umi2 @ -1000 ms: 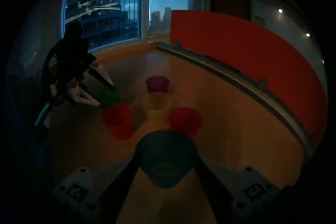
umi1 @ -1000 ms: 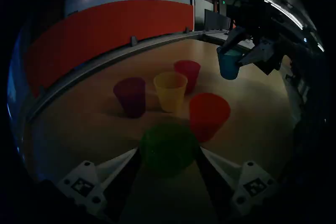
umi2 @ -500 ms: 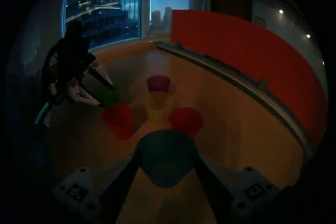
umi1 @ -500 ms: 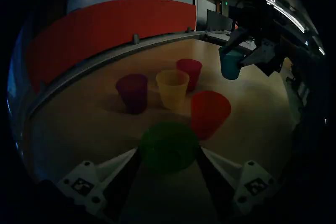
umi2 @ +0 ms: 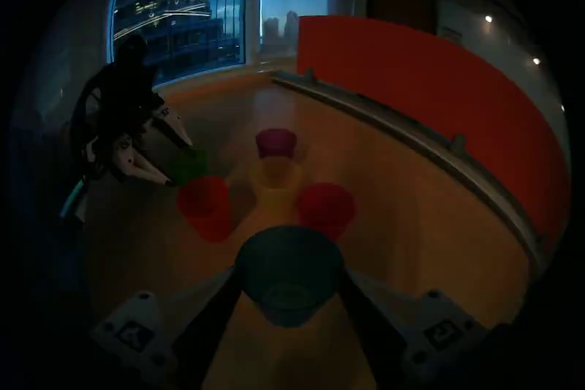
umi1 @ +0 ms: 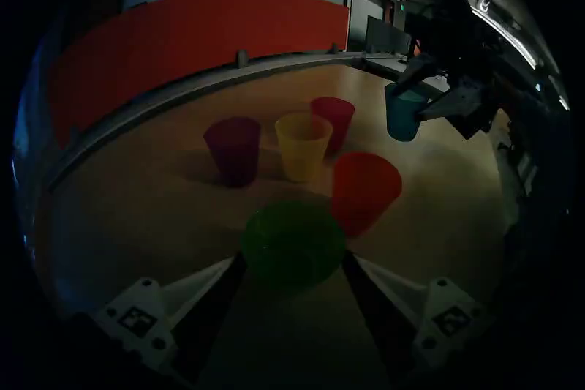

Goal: Pour water

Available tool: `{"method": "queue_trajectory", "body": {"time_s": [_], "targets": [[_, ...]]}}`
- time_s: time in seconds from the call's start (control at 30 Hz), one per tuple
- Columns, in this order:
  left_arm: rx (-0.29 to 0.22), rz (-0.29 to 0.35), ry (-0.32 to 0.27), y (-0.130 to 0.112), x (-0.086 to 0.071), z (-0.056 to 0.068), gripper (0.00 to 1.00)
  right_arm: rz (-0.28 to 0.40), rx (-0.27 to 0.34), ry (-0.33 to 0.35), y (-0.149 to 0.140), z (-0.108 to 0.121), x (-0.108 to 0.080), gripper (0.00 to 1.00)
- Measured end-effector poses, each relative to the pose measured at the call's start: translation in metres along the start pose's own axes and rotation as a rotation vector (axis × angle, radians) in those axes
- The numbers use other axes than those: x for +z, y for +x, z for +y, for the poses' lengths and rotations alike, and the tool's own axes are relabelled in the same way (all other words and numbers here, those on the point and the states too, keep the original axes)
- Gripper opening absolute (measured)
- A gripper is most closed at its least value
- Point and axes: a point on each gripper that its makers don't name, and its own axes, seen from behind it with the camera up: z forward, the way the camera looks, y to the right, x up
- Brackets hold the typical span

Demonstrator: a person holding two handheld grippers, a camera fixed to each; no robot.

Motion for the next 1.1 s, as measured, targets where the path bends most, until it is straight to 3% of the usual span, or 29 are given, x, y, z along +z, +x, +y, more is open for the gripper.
{"method": "queue_trajectory", "body": {"time_s": [0.4, 1.1], "targets": [[-0.012, -0.011, 0.023, -0.014, -0.010, -0.001, 0.97, -0.007, 0.014, 0.016, -0.016, -0.007, 0.017, 0.96], [-0.022, 0.016, 0.044, -0.017, -0.029, 0.001, 0.98, -0.022, 0.025, 0.026, -0.038, -0.017, 0.037, 0.97]]}}
